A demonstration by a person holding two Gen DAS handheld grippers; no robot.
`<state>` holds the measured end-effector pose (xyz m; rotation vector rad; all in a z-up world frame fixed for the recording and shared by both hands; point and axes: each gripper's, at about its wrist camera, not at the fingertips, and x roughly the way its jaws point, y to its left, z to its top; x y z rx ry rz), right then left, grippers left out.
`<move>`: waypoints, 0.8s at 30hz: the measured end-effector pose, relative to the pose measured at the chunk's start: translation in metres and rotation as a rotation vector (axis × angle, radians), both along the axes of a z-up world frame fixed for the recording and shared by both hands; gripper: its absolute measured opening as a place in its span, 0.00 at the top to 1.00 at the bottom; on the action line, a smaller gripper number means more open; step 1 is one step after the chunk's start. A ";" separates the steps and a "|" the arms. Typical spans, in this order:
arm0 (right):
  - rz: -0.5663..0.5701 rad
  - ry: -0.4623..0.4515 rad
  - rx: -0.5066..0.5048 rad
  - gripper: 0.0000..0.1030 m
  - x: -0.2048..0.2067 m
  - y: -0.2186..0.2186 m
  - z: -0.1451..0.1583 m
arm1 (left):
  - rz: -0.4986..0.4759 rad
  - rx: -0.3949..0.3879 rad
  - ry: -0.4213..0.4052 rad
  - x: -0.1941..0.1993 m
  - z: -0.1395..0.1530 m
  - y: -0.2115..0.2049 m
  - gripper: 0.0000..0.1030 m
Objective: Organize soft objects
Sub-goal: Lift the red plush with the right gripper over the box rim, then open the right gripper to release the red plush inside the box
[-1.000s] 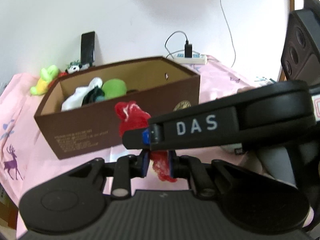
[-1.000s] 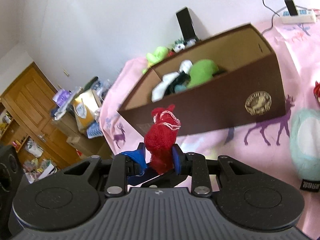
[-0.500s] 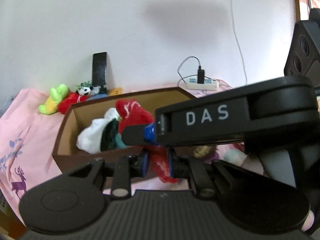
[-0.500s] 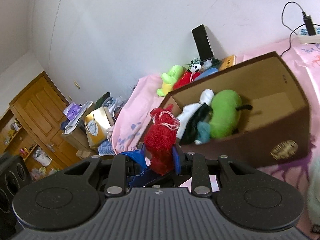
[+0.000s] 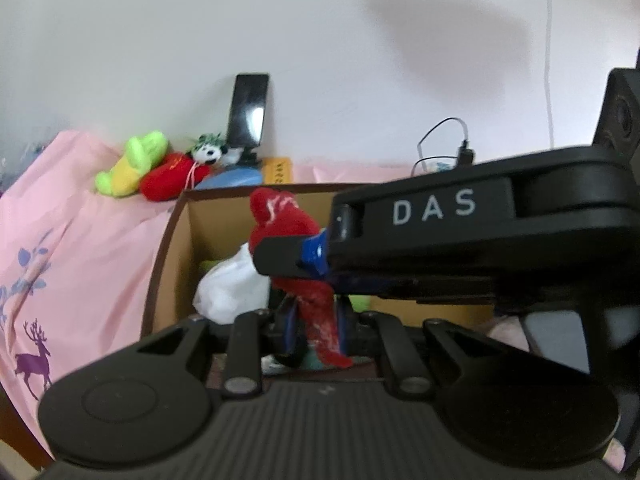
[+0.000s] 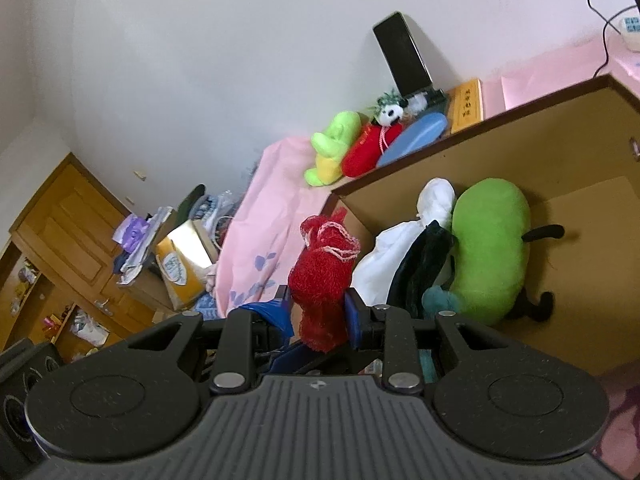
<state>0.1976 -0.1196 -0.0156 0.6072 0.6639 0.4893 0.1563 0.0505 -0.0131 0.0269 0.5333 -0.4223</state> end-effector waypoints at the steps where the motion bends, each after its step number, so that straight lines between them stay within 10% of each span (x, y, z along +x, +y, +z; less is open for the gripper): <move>1: 0.000 0.007 0.002 0.89 0.004 0.001 -0.002 | 0.010 0.000 0.008 0.005 -0.002 0.001 0.90; 12: -0.008 0.085 -0.062 0.85 0.034 0.017 -0.019 | 0.115 0.030 0.069 0.039 -0.021 0.016 0.88; 19: -0.055 0.122 -0.040 0.85 0.028 -0.001 -0.022 | 0.147 0.085 0.027 0.032 -0.019 0.006 0.38; 24: -0.089 0.126 -0.016 0.85 0.017 -0.014 -0.021 | 0.173 0.084 -0.001 0.017 -0.011 0.007 0.37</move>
